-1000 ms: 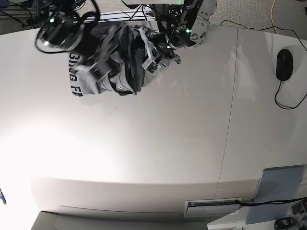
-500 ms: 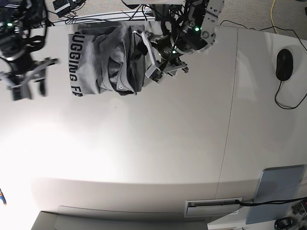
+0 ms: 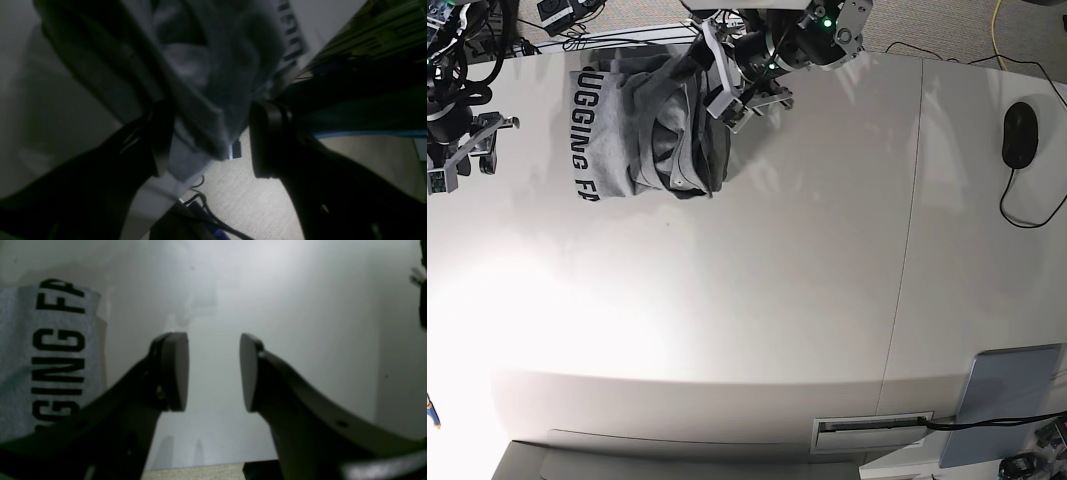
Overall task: Fold the T-shirt properly
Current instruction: 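Drag the folded bundle with the left gripper toward the table center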
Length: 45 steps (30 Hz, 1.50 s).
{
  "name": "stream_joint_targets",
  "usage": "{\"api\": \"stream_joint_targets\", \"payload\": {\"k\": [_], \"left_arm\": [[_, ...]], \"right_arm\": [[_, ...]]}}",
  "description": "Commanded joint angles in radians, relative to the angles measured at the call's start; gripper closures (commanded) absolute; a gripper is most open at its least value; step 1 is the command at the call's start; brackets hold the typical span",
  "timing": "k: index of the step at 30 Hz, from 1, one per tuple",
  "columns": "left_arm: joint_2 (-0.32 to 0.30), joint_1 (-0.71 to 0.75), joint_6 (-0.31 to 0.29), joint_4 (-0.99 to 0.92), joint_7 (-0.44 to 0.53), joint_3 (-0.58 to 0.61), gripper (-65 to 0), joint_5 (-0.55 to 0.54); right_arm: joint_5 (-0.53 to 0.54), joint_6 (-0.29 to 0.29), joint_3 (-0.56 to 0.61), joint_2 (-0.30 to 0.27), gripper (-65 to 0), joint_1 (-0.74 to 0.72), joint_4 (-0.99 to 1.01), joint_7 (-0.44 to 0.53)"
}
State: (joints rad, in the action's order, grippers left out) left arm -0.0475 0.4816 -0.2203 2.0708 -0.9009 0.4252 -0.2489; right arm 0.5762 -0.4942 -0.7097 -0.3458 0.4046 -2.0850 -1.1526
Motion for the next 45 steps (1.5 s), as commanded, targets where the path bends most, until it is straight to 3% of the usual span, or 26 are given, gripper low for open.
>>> {"api": "stream_joint_targets", "payload": {"k": [1, 11, 13, 15, 16, 18, 20, 24, 28, 33, 41, 45], "left_arm": [[0.008, 0.0, -0.006, 0.005, 0.03, 0.005, -36.9, -0.01], [0.008, -0.012, -0.017, -0.109, 0.08, 0.005, -34.7, -0.005], [0.008, -0.018, -0.017, -0.109, 0.092, 0.005, -23.4, -0.005], [0.008, -0.019, -0.025, -0.109, 0.098, 0.005, -5.3, -0.005], [0.007, -0.019, -0.051, -0.109, 0.097, 0.005, 0.0, -0.005], [0.005, -0.019, -0.109, -0.109, 0.083, 0.005, 0.0, -0.018], [-0.001, -0.019, -0.13, -0.106, 0.057, 0.004, 0.0, -0.026], [-0.036, -0.019, -0.129, -0.073, -0.007, -0.009, 0.0, 0.047], [-0.101, -0.016, -0.101, -0.076, 0.004, -0.06, 0.0, 0.088], [-0.154, -0.016, 0.02, -0.105, 0.129, -0.149, 0.0, 0.256], [-0.152, -0.054, -0.016, -0.143, 0.389, -0.306, 0.0, 0.399], [-0.152, -0.152, -0.012, -0.216, 0.404, -0.31, 0.0, 0.406]], "right_arm": [[0.007, 0.003, -0.007, -0.018, -25.1, -0.002, -0.014, 0.013], [0.007, 0.003, -0.007, -0.017, -25.1, -0.002, -0.014, 0.008], [0.006, 0.002, -0.007, -0.017, -25.1, -0.002, -0.014, 0.009], [0.006, 0.003, -0.007, -0.018, -25.1, -0.003, -0.014, 0.01], [0.007, 0.002, -0.007, -0.018, -25.1, -0.003, -0.014, 0.01], [0.007, 0.002, -0.007, -0.018, -25.1, -0.003, -0.014, 0.014], [0.006, 0.002, -0.007, -0.018, -25.1, -0.003, -0.014, 0.024], [0.007, 0.002, -0.007, -0.018, -25.1, -0.003, -0.014, 0.036], [0.007, 0.002, -0.007, -0.018, -25.1, -0.003, -0.014, 0.038], [0.011, 0.002, -0.007, -0.018, -25.1, -0.003, -0.014, 0.035], [0.051, -0.008, -0.007, -0.017, -25.1, -0.003, -0.014, 0.025], [0.056, -0.008, -0.006, -0.017, -25.1, -0.003, -0.014, 0.021]]}}
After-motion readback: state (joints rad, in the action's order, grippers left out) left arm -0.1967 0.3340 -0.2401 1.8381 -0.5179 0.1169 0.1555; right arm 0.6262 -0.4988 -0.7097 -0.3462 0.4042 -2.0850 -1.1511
